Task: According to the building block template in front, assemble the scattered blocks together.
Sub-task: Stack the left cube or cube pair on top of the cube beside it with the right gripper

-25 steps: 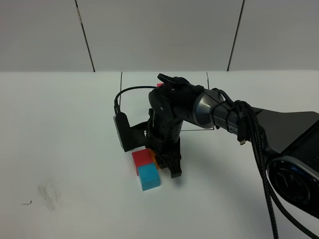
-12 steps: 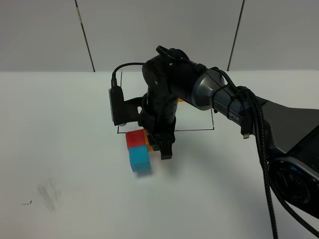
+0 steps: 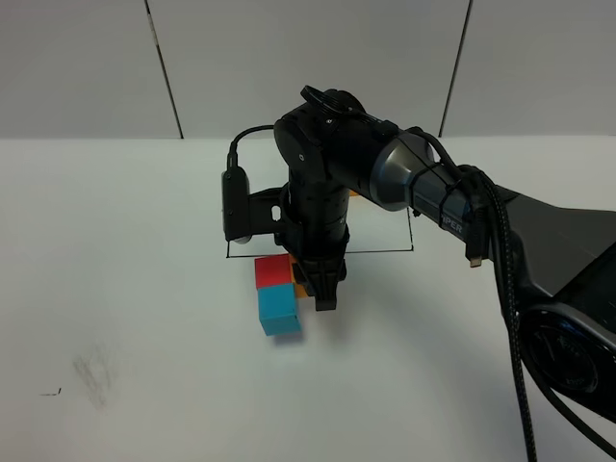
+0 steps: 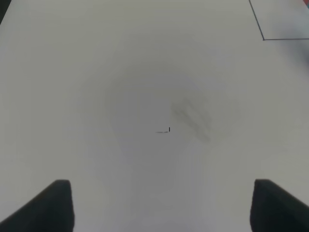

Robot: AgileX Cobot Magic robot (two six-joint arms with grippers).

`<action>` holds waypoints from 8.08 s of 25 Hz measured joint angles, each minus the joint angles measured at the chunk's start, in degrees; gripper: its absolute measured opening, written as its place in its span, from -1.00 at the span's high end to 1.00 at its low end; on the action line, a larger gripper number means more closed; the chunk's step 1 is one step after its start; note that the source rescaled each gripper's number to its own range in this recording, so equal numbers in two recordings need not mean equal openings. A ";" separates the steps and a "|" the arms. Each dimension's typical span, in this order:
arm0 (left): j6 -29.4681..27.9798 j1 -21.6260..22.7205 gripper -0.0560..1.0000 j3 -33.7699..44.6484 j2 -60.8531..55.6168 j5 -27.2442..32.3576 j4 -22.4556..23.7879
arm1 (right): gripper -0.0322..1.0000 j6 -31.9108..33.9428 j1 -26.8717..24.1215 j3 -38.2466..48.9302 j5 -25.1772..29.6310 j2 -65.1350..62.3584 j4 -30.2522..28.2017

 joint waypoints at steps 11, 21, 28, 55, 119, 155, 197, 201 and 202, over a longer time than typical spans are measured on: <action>0.00 0.00 -0.72 0.00 0.00 0.00 0.00 | 0.93 1.63 -2.26 0.00 0.05 0.00 -1.24; 0.00 0.00 -0.72 0.00 0.00 0.00 0.00 | 0.93 2.26 -2.26 0.00 0.05 -0.14 -0.74; 0.00 0.00 -0.72 0.00 0.00 0.00 0.00 | 0.93 2.22 -2.26 5.40 0.03 -5.89 -0.41; -0.05 0.00 -0.72 0.00 0.00 0.00 0.00 | 0.93 -1.49 3.14 13.81 -9.89 -9.22 3.22; 0.00 0.00 -0.72 0.00 0.00 0.00 0.00 | 0.93 -4.01 -5.64 23.14 -20.65 -6.21 8.65; 0.00 0.00 -0.72 0.00 0.00 0.00 0.00 | 0.93 -8.56 -5.64 22.92 -21.08 -4.48 12.46; -0.06 0.00 -0.72 0.00 0.00 0.00 0.00 | -1.00 -2.98 -5.68 22.92 -18.12 -3.65 7.99; -0.06 0.00 -0.72 0.00 0.00 0.00 0.00 | -1.00 -0.02 -5.68 22.92 -15.77 -4.26 2.82; -0.06 0.00 -0.72 0.00 0.00 0.00 0.00 | -1.00 0.63 -5.68 22.92 -15.36 -4.43 2.28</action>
